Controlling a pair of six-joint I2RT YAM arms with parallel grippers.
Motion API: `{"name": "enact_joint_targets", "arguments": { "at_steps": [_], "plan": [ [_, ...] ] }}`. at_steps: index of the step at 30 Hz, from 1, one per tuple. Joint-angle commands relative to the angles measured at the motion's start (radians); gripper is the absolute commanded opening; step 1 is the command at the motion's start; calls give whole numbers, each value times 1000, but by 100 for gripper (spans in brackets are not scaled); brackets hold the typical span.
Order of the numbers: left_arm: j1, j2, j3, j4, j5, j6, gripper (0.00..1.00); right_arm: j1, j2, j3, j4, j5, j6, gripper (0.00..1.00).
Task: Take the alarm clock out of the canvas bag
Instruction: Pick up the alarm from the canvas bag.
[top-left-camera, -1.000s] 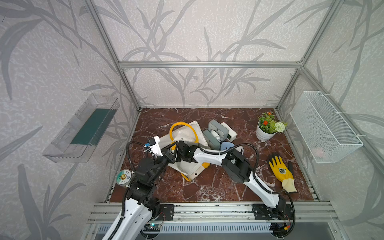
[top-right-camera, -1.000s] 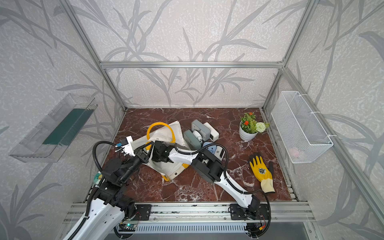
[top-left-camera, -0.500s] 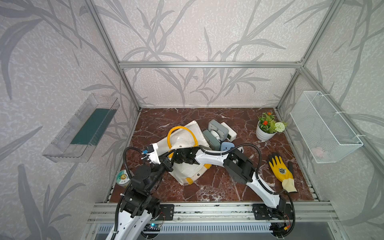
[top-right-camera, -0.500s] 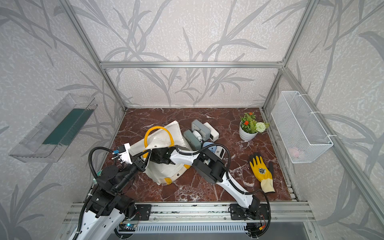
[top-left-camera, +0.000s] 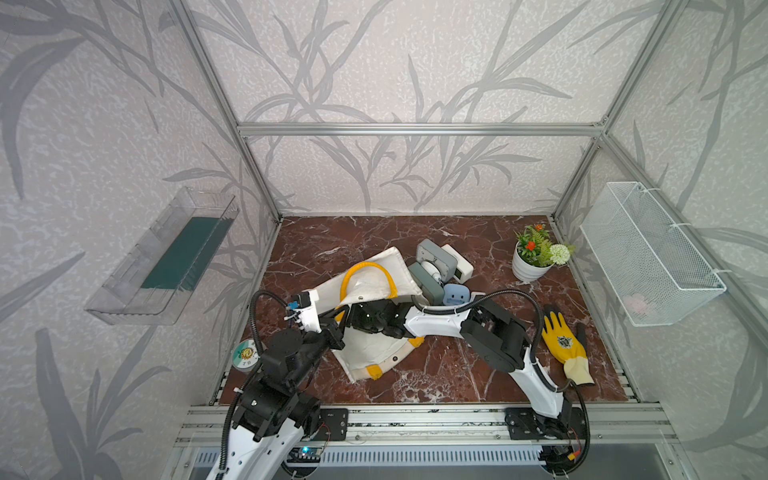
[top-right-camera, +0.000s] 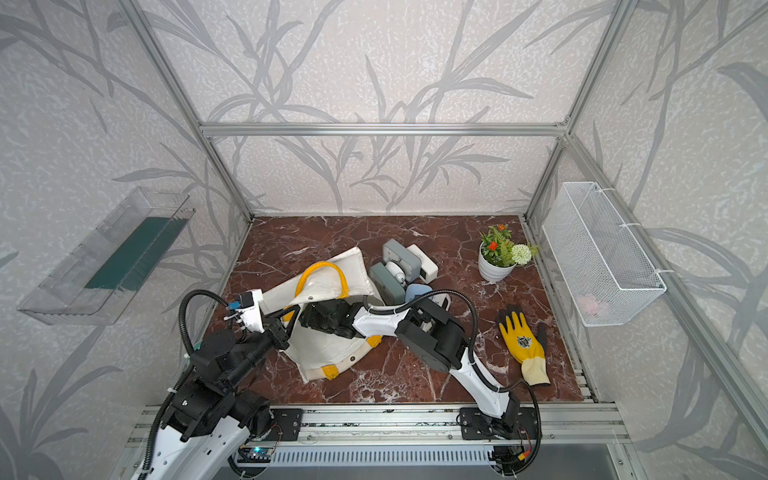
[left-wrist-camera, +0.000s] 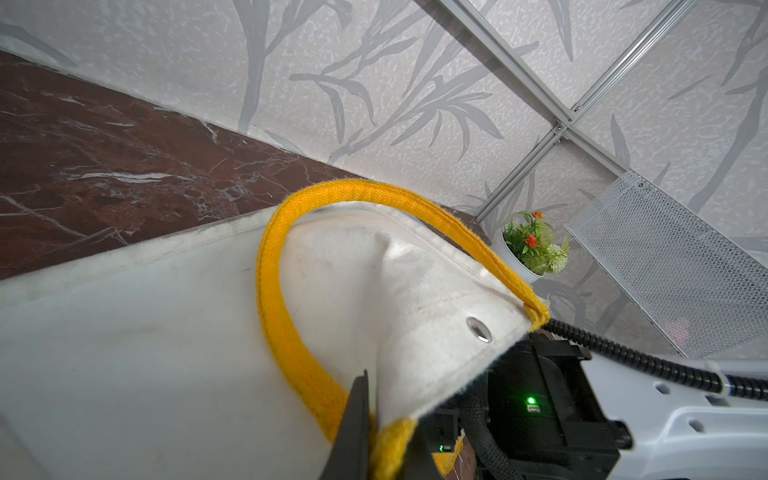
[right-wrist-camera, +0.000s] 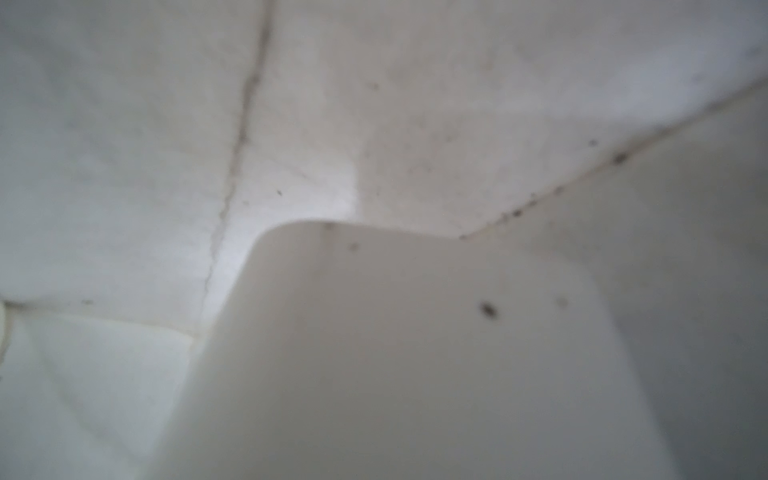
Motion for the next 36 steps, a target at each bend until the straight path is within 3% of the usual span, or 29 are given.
{"name": "enact_joint_targets", "arguments": {
  "at_steps": [1,10,21,25,30,36],
  "plan": [
    [1,-16,39,-33,-69,49,0,-5,-90,-57,87,41,-20,21],
    [1,16,64,-62,-104,89,0,-4,-208,-201,173,22,-37,21],
    [4,105,108,-72,-255,94,0,18,-428,-332,176,-111,-205,21],
    [4,139,154,-116,-330,107,0,19,-508,-347,143,-202,-286,22],
    [4,156,188,-131,-338,137,0,26,-623,-367,78,-303,-372,23],
    [5,172,202,-156,-357,162,0,27,-866,-393,-171,-275,-574,25]
  ]
}}
